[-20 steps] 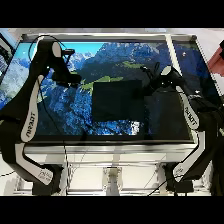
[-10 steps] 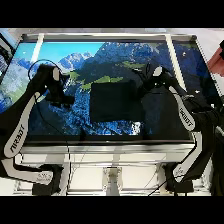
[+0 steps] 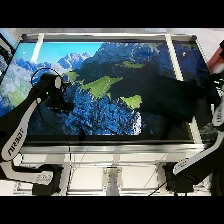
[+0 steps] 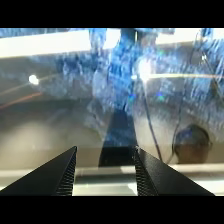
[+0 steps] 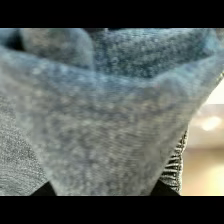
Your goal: Fold the clothes and pants, and hang the long-sleeved shirts on hangers.
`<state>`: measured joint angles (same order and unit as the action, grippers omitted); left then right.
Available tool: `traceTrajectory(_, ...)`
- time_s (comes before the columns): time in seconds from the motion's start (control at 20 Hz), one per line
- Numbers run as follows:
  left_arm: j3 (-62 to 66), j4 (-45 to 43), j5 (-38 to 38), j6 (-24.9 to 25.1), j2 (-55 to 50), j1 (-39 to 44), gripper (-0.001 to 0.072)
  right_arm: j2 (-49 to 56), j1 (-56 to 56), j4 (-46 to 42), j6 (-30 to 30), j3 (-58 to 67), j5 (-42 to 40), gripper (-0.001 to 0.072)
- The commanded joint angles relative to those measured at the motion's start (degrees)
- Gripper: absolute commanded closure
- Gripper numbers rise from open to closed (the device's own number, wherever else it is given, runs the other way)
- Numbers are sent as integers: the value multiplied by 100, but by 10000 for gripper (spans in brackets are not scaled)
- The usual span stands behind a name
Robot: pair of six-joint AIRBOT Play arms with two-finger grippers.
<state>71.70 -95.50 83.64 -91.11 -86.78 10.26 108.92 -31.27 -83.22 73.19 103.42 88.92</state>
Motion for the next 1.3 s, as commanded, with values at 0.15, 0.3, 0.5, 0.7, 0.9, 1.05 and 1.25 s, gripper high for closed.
traceTrajectory(0.15, -20, -9, -129, 2, 2, -2, 292, -17, -2531, -35, 730, 61, 308, 553)
traceTrajectory(0.3, -20, -9, -122, 2, 2, -2, 292, -74, -3067, -251, 787, 61, 341, 322)
traceTrajectory(0.5, -20, -9, -118, 2, 2, -2, 293, -522, -3626, -216, 979, 61, -87, 256)
traceTrajectory(0.7, -20, -9, -120, 2, 2, -2, 293, -1401, -3709, 1060, 610, 61, -439, 263)
traceTrajectory(0.9, -20, -9, -120, 2, 2, -2, 293, -2111, -2997, 2920, 44, 59, -221, 685)
traceTrajectory(1.05, -20, -9, -118, 2, 2, -2, 292, -2361, -1687, 2977, 63, -26, 280, 685)
traceTrajectory(1.25, -20, -7, -118, 2, 0, -2, 293, -2387, 815, 2358, 68, -531, 151, 685)
